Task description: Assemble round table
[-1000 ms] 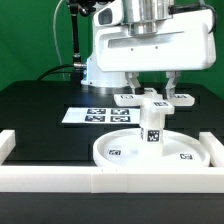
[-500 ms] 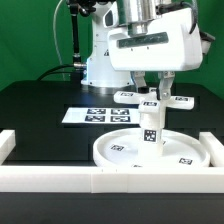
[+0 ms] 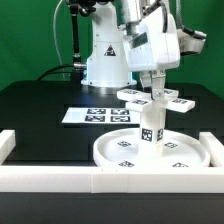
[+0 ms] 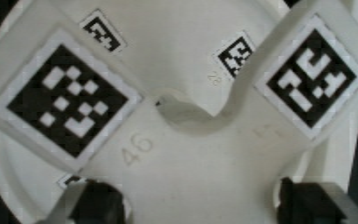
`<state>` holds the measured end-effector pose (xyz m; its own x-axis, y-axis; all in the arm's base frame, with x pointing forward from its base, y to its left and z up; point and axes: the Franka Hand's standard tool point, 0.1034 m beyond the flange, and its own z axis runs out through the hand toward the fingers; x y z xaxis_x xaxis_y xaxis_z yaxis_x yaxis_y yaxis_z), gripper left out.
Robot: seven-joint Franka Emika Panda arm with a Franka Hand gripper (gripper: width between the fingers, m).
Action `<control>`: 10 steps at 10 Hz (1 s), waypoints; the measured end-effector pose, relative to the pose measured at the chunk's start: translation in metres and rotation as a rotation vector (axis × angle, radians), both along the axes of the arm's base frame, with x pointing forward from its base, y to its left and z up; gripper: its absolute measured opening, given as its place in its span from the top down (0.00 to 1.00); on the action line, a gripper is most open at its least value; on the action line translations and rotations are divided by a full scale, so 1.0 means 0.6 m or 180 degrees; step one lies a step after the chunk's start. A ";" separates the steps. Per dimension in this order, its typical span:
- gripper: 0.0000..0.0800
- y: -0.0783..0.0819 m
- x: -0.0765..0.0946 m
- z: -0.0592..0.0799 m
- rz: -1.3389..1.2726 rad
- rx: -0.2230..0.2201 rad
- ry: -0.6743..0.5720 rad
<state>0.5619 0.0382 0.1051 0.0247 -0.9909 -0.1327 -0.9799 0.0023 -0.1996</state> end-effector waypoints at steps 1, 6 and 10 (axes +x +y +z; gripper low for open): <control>0.46 0.000 0.000 0.000 -0.0027 0.0012 0.0002; 0.20 0.003 0.003 0.048 0.0158 0.0061 -0.0060; 0.19 0.005 0.002 0.049 0.0175 0.0068 -0.0053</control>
Offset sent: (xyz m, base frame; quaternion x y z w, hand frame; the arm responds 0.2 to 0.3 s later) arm -0.0115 -0.0054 0.0210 -0.0167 -0.0127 -0.0227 0.9995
